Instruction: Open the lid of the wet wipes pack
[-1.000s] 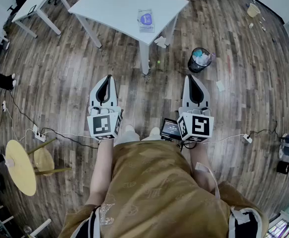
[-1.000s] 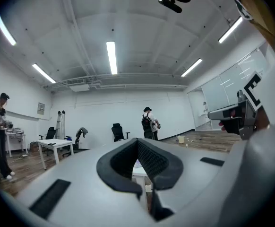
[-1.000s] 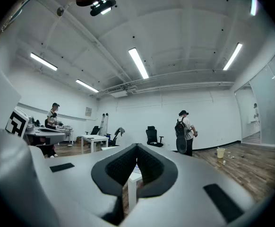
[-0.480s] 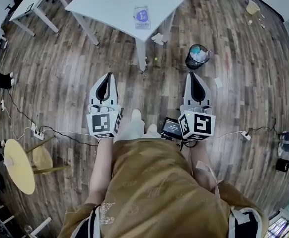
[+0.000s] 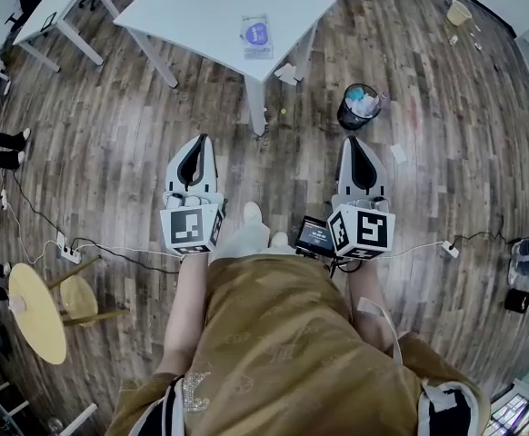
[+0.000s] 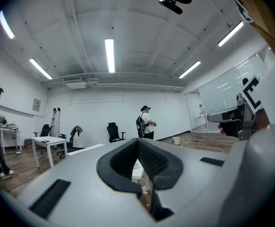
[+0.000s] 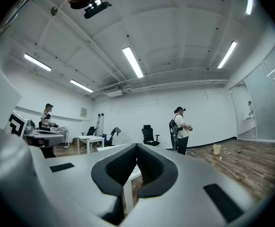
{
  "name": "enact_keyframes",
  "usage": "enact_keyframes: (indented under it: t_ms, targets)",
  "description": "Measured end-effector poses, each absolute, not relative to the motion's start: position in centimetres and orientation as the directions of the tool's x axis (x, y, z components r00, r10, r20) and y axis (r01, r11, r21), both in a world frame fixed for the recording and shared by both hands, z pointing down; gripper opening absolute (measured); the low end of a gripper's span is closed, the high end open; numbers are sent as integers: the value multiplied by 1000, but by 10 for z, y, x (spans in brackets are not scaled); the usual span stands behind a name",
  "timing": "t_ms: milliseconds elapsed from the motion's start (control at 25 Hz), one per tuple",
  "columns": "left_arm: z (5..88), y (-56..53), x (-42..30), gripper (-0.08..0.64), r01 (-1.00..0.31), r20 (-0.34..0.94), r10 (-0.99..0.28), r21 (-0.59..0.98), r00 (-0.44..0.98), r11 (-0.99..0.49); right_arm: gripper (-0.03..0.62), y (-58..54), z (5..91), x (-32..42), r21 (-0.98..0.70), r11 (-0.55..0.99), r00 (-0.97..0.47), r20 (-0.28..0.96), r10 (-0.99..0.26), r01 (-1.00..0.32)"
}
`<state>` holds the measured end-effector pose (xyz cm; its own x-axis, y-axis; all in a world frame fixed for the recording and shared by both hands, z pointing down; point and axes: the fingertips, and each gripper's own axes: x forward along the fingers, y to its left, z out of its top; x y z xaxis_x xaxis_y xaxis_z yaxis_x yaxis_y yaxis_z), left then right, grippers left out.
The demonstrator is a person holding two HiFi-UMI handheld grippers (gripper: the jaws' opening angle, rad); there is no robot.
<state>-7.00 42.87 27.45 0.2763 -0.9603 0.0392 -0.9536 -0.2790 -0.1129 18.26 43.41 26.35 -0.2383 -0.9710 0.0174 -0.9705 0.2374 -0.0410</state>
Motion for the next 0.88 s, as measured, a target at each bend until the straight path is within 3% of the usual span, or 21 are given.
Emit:
enact_keyframes:
  t_ms: [880]
  targets:
    - [294,302,-123,2,-946,66,-950,-97,304,-309,8,306,284,121,-9,215,-214,91,-972,-977]
